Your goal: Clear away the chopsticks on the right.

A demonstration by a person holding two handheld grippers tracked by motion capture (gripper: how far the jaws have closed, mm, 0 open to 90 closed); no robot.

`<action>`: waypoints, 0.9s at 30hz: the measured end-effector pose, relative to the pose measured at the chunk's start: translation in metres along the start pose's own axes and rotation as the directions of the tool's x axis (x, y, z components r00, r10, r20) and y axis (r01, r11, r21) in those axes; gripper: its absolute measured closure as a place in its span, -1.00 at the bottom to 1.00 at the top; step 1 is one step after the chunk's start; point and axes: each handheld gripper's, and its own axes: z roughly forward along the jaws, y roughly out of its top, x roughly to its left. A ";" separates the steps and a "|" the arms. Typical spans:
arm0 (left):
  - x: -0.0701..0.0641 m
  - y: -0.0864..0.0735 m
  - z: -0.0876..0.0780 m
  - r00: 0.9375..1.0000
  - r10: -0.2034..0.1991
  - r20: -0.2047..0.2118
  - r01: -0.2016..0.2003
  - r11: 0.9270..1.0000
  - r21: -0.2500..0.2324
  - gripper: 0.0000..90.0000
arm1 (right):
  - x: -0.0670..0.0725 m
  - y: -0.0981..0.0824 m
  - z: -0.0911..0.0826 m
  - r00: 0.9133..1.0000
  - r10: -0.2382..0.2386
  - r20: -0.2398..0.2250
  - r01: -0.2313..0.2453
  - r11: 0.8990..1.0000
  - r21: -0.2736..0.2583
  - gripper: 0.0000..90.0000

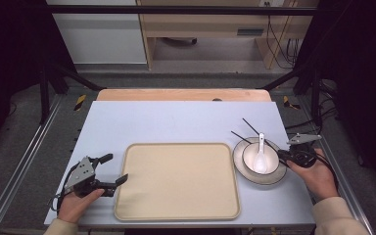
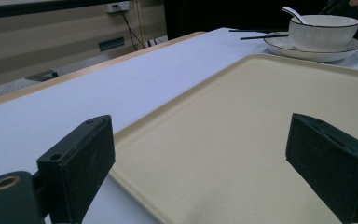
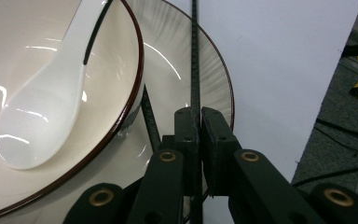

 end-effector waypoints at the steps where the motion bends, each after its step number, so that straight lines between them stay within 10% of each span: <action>1: 0.000 0.000 0.000 1.000 0.000 0.000 0.000 1.000 0.000 -0.83 | 0.000 0.000 -0.001 1.000 -0.002 0.002 0.002 1.000 -0.002 0.90; 12: 0.001 0.001 -0.001 1.000 0.003 -0.012 -0.003 1.000 -0.004 -0.83 | 0.024 0.018 -0.046 0.996 0.049 0.071 -0.038 0.987 -0.157 0.91; 19: 0.002 0.002 -0.003 1.000 0.000 -0.017 -0.001 1.000 -0.016 -0.83 | 0.108 0.035 -0.076 0.999 -0.003 0.035 0.011 0.970 -0.241 0.91; 23: 0.003 0.002 -0.004 1.000 -0.001 -0.021 0.001 1.000 -0.019 -0.83 | 0.168 0.034 -0.063 1.000 -0.029 -0.001 0.028 0.979 -0.204 0.91; 27: 0.002 0.003 -0.005 1.000 -0.002 -0.020 0.002 1.000 -0.027 -0.83 | 0.197 0.031 -0.047 0.999 -0.030 -0.040 0.023 0.987 -0.159 0.91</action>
